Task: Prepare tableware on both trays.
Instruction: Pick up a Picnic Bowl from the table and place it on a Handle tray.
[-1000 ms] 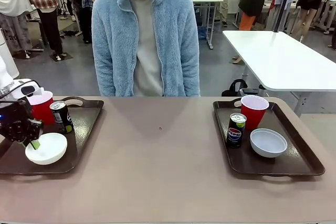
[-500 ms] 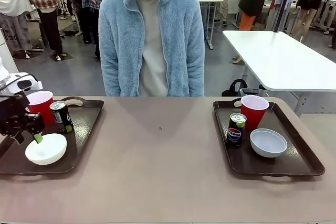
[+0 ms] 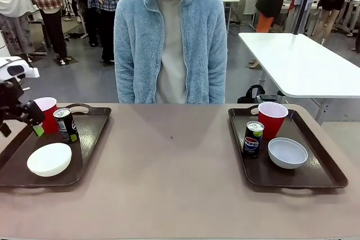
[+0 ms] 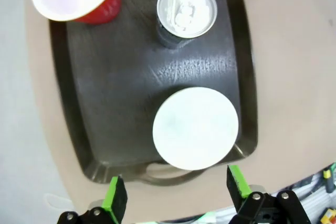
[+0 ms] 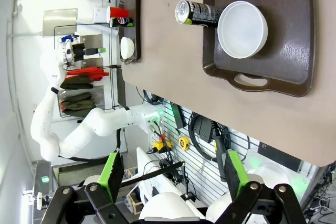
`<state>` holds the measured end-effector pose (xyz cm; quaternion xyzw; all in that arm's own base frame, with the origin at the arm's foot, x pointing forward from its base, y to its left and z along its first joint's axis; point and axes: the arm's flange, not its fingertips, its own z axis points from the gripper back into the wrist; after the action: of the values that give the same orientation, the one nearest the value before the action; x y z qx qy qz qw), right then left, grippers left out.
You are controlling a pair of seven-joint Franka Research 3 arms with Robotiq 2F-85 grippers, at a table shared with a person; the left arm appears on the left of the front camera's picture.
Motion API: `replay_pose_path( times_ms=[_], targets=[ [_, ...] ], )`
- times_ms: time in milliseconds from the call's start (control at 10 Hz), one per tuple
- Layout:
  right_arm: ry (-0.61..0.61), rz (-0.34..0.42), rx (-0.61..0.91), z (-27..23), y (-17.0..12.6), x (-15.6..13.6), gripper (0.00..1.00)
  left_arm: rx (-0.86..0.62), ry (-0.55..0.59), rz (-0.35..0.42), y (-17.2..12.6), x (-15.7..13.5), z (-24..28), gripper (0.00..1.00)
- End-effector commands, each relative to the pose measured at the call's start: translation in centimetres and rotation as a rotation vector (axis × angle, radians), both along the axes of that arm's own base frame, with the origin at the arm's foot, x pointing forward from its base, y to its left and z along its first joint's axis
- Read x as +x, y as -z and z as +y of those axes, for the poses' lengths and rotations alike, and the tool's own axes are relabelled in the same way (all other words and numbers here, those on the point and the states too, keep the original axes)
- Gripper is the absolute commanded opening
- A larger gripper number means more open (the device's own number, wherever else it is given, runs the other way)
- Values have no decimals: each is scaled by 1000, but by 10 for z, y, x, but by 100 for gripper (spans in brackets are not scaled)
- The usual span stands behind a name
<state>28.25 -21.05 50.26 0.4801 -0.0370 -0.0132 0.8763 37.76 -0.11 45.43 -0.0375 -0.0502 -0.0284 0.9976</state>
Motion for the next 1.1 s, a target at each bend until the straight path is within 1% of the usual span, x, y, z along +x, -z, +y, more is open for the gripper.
replay_pose_path(
  times_ms=[0, 100, 200, 900, 1000],
  targets=[
    [5, -23, 27, 3, 0, 0, 100, 29, 6, 7, -15, -4, -1, 100],
    [5, -23, 27, 3, 0, 0, 100, 24, -9, 19, -15, -5, 1, 100],
    [5, -23, 27, 3, 0, 0, 100, 4, 5, -5, -12, -2, -1, 100],
    [5, -23, 27, 3, 0, 0, 100, 4, 5, -5, -12, -2, -1, 100],
    [5, -23, 27, 3, 0, 0, 100, 3, 5, 5, -14, -4, 0, 100]
  ],
)
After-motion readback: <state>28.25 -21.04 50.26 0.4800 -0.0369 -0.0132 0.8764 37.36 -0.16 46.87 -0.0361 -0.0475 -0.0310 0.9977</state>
